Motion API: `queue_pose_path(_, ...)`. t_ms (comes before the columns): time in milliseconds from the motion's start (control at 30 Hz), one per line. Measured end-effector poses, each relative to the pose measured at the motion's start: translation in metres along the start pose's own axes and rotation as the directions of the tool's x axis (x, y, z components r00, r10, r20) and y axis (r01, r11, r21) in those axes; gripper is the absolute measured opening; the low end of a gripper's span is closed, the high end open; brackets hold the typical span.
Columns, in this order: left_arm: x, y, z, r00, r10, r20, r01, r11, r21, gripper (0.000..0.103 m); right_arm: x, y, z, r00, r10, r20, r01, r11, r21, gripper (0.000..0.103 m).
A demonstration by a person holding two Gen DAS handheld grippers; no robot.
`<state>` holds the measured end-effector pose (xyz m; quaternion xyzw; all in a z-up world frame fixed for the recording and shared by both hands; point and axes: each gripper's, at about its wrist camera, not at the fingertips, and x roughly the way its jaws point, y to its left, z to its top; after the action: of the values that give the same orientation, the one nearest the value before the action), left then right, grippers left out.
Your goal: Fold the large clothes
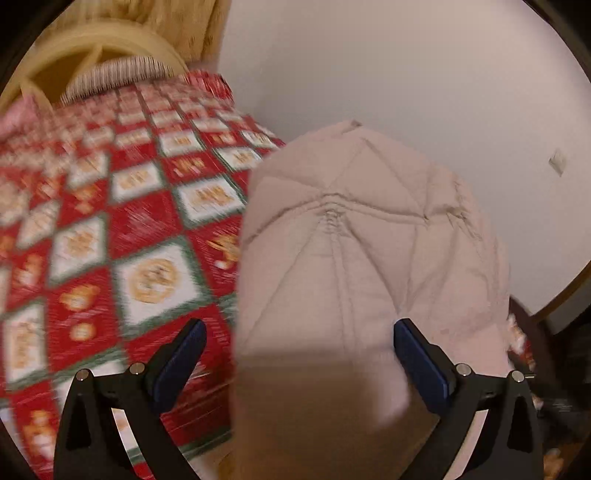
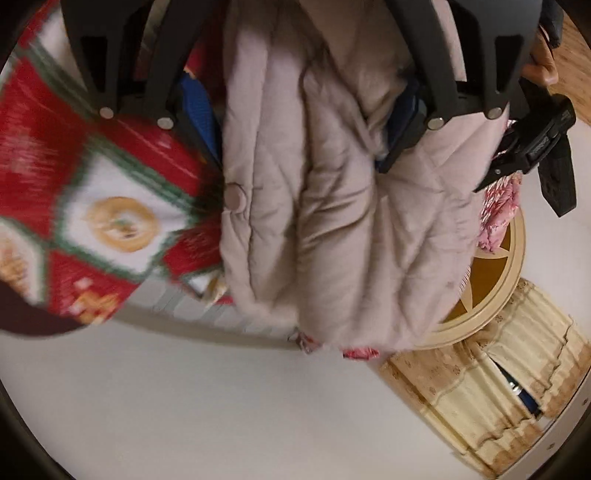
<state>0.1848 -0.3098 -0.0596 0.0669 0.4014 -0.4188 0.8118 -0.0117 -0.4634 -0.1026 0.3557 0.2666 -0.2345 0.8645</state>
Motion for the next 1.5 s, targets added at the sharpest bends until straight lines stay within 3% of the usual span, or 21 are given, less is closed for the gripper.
queue_pose_path(67,-0.025,-0.012,-0.009,0.996,0.056,0.065,-0.060,0.996,0.060,0.102,-0.033,0.007,-0.009,0.998,0.002,0.062,0.001,0.999,-0.046,0.082)
queue_pose_path(200,-0.060,-0.036,-0.030,0.984,0.092,0.152,-0.116,0.981,0.156,0.102,-0.102,0.026,-0.035,0.987,-0.060,0.147,0.083,0.985,-0.155,0.082)
queue_pose_path(400,-0.091,-0.061,-0.061,0.987,0.090,0.135,-0.111,0.981,0.158,0.102,-0.163,0.021,-0.065,0.978,-0.111,0.178,0.152,0.959,-0.238,0.088)
queue_pose_path(500,-0.105,-0.074,-0.073,0.980,0.140,0.139,-0.163,0.971,0.174,0.102,-0.168,0.037,-0.076,0.970,-0.110,0.216,0.170,0.944,-0.282,0.095)
queue_pose_path(633,-0.131,-0.085,-0.090,0.972,0.157,0.175,-0.187,0.967,0.173,0.102,-0.186,0.057,-0.086,0.933,-0.092,0.347,0.201,0.935,-0.292,0.101)
queue_pose_path(700,-0.142,-0.089,-0.097,0.967,0.172,0.186,-0.206,0.963,0.177,0.102,-0.188,0.064,-0.083,0.925,-0.091,0.368,0.205,0.937,-0.284,0.101)
queue_pose_path(900,-0.169,-0.092,-0.108,0.924,0.302,0.233,-0.337,0.933,0.128,0.102,-0.194,0.074,-0.085,0.913,-0.097,0.396,0.226,0.929,-0.292,0.103)
queue_pose_path(1167,-0.194,-0.090,-0.114,0.897,0.312,0.313,-0.351,0.933,0.075,0.102,-0.210,0.088,-0.095,0.868,-0.117,0.482,0.290,0.908,-0.301,0.103)
queue_pose_path(1300,-0.202,-0.097,-0.117,0.885,0.307,0.349,-0.355,0.931,0.081,0.102,-0.211,0.091,-0.095,0.871,-0.104,0.479,0.276,0.912,-0.305,0.103)
queue_pose_path(1500,-0.196,-0.098,-0.118,0.903,0.287,0.320,-0.340,0.933,0.121,0.102,-0.199,0.093,-0.095,0.889,-0.114,0.443,0.266,0.917,-0.298,0.103)
